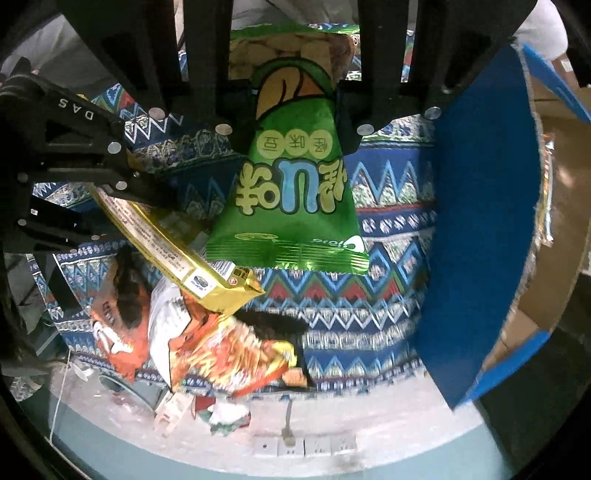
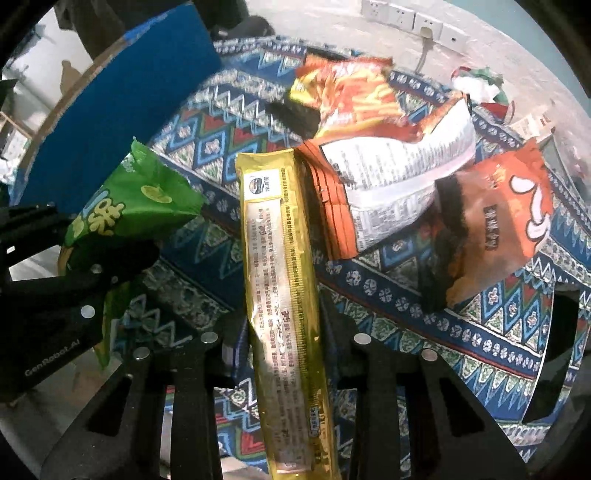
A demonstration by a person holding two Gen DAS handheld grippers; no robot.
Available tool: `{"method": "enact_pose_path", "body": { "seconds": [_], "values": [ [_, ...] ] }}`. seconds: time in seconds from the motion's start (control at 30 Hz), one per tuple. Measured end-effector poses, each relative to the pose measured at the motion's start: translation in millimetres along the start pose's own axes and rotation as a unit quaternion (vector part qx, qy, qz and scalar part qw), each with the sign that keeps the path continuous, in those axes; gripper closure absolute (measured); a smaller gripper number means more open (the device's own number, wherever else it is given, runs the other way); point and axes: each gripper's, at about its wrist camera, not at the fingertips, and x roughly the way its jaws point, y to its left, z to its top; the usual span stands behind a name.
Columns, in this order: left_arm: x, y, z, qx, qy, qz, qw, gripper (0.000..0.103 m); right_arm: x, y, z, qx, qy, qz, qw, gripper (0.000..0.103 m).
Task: Organize snacks
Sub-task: 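Grasp the green bean snack bag with the left tool while the right tool grasps the gold bar pack, then carry both packs into the cardboard box and open both tools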
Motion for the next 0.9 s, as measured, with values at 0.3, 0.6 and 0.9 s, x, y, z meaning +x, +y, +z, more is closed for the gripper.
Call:
{"method": "enact_pose_path", "body": {
  "seconds": [0.3, 0.6, 0.9],
  "values": [
    [-30.0, -8.6, 12.9, 0.005, -0.042, 0.004, 0.9991, 0.075, -26.1, 5.2, -5.8, 0.017, -0.039, 0.012, 0.999, 0.072],
    [-49.4, 3.9, 22.0, 0.0, -0.074, 0.019, 0.9971, 0.075, -41.3, 5.0, 4.9, 0.031, -0.064, 0.029, 0.997, 0.072],
    [-65.5, 22.2, 27.0, -0.012, -0.104, 0.036, 0.9939, 0.075, -62.7, 16.9, 21.8, 0.02, -0.108, 0.023, 0.994, 0.072]
  ]
}}
